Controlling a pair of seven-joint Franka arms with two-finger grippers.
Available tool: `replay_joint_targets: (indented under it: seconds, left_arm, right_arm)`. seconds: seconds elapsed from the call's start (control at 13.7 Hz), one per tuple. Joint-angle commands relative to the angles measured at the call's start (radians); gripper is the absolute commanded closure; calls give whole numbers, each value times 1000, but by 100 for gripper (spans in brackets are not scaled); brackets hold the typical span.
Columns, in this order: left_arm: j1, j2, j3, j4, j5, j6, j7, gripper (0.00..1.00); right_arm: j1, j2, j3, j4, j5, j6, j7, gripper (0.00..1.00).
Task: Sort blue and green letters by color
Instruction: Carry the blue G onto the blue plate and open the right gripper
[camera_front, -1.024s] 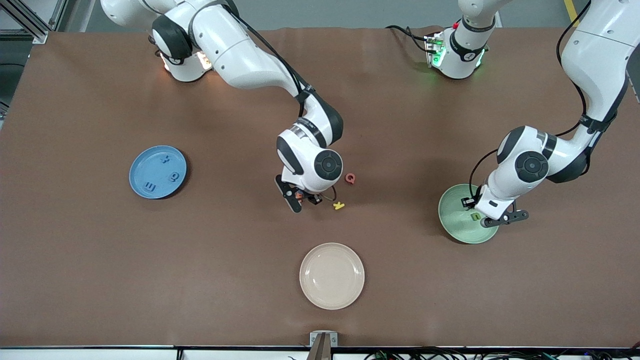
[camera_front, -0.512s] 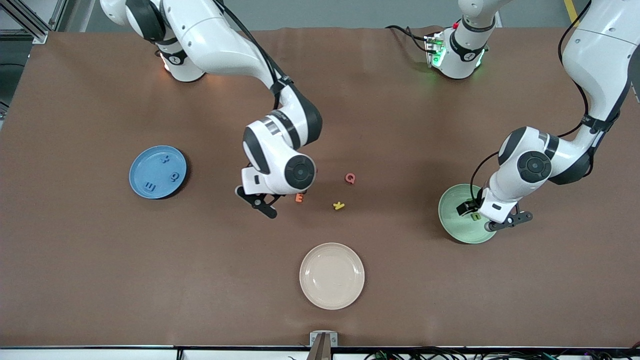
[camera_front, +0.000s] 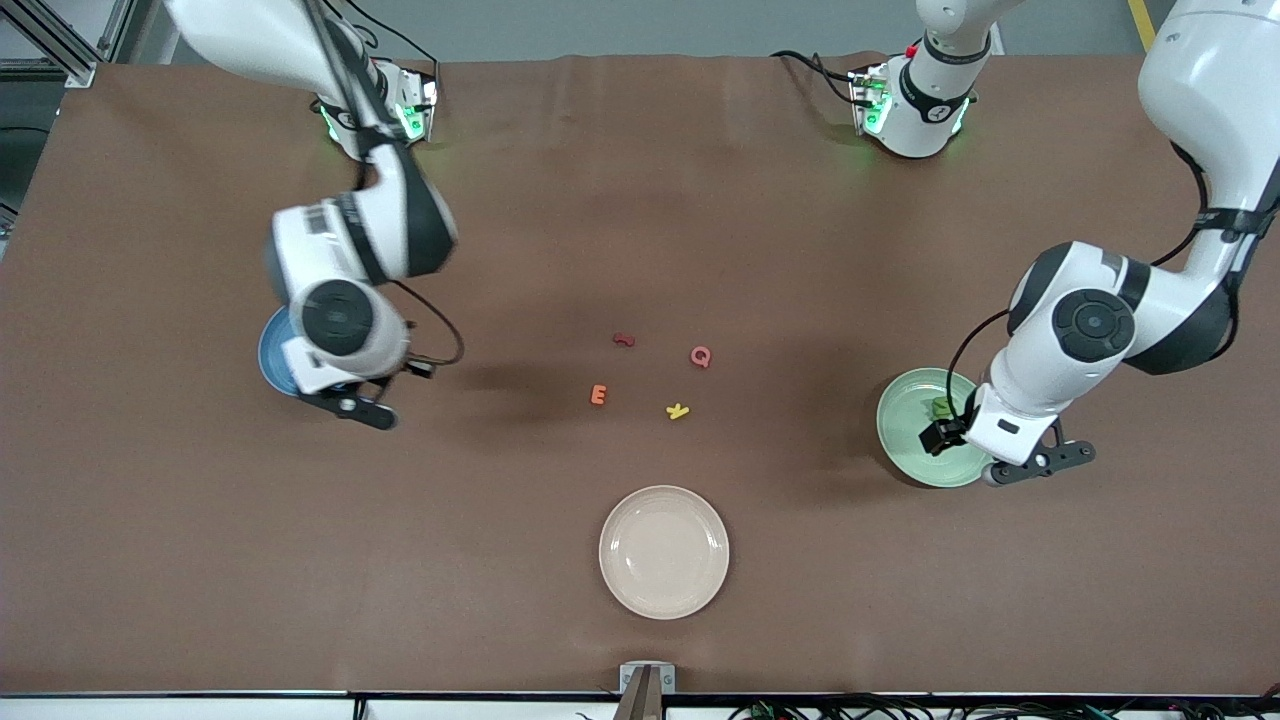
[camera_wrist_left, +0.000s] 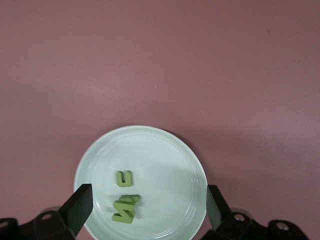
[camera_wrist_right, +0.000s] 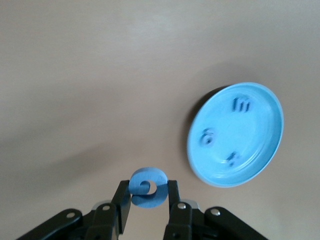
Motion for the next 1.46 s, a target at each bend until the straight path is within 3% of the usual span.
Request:
replay_joint_targets:
  seconds: [0.0,0.29,0.51,0.66,0.73,0.8,1.39]
  left_arm:
    - [3,-10,-30,113,17,-132,106,0]
    - [7,-10,-85,232,-1,-278,197,0]
    - [7,-13,-125,267,1,-349,209,0]
    - [6,-16,-136,284,-1,-384,215,0]
    - [7,-16,-151,284,-1,-386,220,0]
    - [6,-16,-156,284,-3,-387,220,0]
    - [0,-17,-176,285,-1,-401,243,0]
  right_arm:
    - [-142,-127,28,-244,-11,194,-197,100]
    - [-246,-143,30,-429,-5,437,-349,100]
    - [-305,-135,30,-464,-7,477,-423,99]
    - [-320,-129,28,-481,-5,491,-432,94]
    - [-326,-129,28,-481,-5,487,-441,69]
    - [-338,-129,28,-478,-7,483,-461,1]
    - [-368,-164,28,-458,-7,395,-500,0]
